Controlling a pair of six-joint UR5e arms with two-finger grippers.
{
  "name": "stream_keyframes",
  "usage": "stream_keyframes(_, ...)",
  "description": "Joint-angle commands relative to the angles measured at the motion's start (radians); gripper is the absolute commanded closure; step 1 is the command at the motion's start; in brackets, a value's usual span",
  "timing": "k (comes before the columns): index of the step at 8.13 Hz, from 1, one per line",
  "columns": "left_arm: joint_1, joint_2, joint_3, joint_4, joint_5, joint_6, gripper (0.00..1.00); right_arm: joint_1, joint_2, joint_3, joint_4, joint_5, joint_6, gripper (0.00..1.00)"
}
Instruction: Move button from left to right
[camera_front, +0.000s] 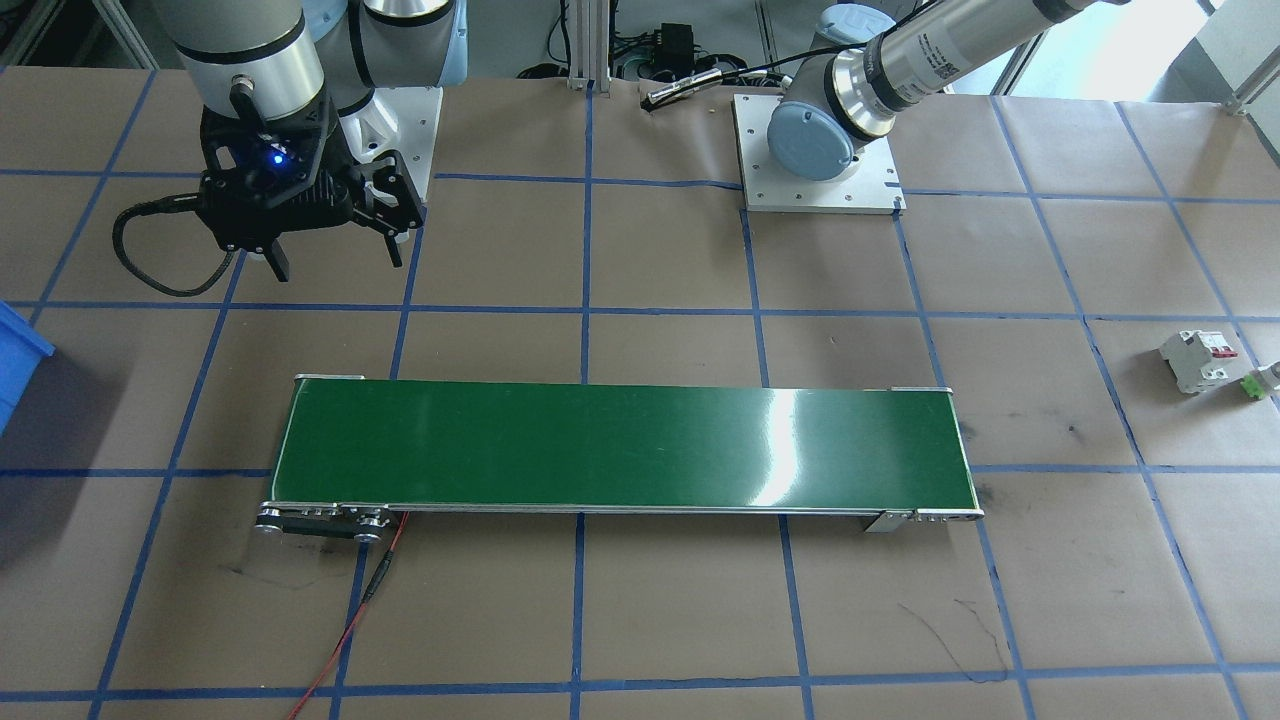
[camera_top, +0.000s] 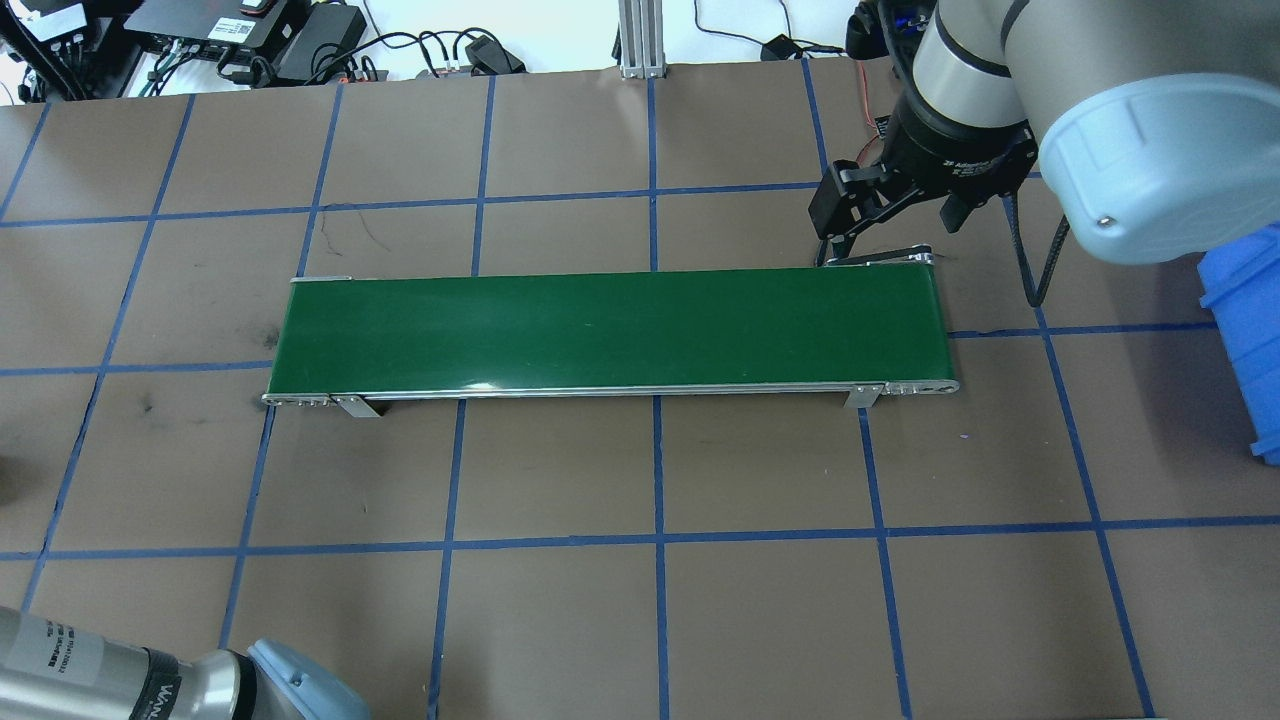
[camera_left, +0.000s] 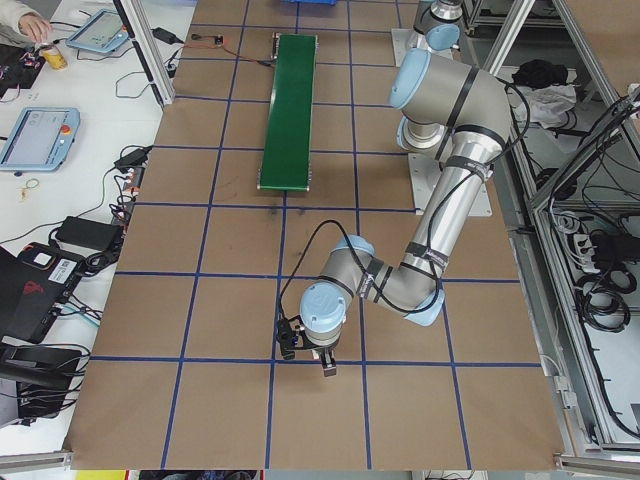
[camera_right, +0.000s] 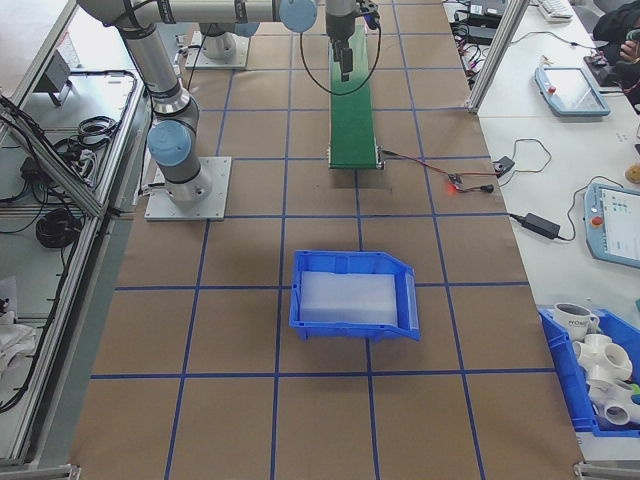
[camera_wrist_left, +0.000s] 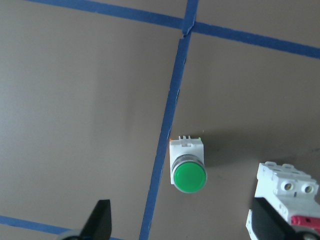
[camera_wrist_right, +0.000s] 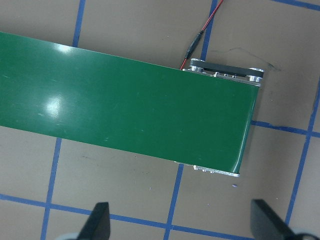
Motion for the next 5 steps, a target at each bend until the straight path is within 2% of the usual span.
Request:
stream_keyframes(1, -0.001, -0.028, 0.0, 0.013, -0.001, 0.007, 0.0, 0.0, 0.0, 0.0, 0.001, 0.0, 0.0, 0.0)
stream_keyframes(5, -0.001, -0.065, 0.0, 0.014, -0.001, 0.006, 0.0, 0.0, 0.0, 0.0, -0.001, 0.0, 0.0, 0.0)
